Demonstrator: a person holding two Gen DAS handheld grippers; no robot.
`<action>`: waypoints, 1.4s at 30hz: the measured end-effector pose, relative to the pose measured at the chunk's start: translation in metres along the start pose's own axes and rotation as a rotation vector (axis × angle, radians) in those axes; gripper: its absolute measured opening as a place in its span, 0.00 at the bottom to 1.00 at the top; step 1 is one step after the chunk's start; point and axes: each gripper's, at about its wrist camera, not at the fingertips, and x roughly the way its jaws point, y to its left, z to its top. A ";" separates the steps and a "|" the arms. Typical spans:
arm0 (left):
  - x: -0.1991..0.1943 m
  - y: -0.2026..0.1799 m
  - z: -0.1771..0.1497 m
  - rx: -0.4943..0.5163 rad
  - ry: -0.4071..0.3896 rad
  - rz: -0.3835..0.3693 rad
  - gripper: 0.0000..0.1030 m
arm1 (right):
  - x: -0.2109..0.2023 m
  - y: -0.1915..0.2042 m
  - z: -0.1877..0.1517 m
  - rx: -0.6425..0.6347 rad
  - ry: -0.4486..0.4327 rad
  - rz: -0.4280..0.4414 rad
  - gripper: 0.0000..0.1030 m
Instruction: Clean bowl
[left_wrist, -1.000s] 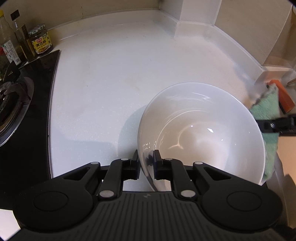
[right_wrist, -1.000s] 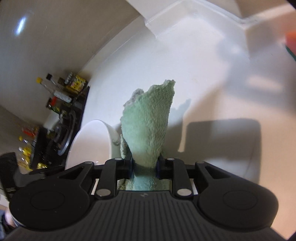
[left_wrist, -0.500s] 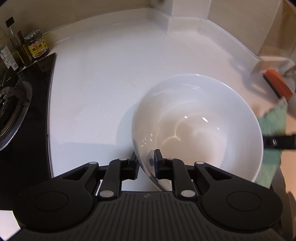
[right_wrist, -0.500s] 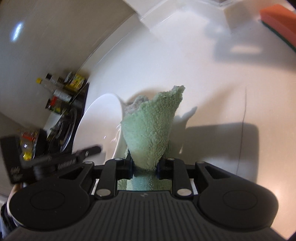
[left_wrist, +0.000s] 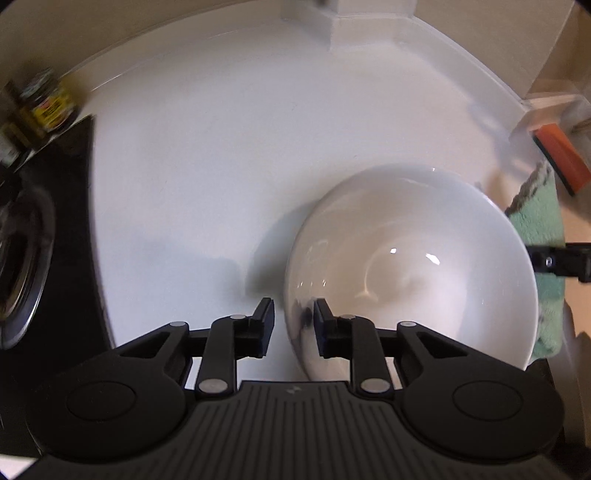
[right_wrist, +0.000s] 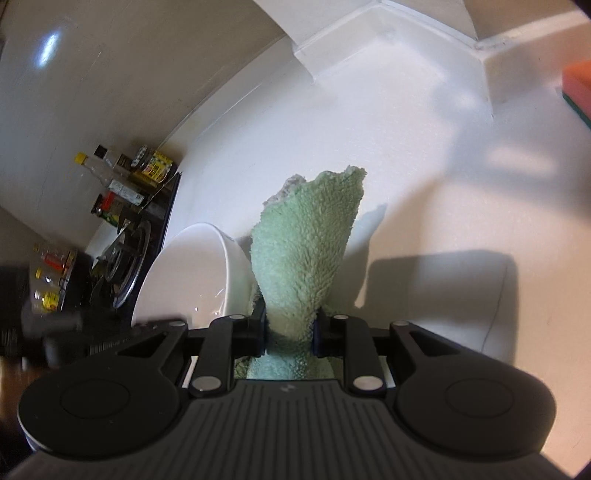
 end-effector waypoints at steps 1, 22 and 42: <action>0.000 -0.001 0.002 0.006 0.001 0.000 0.13 | -0.001 0.002 -0.003 -0.008 0.005 0.000 0.19; 0.001 -0.028 0.023 0.163 0.039 0.020 0.20 | -0.008 -0.010 -0.012 -0.001 0.048 0.062 0.19; -0.005 -0.012 0.000 0.071 0.023 0.082 0.26 | 0.019 -0.001 0.021 -0.031 0.005 0.051 0.18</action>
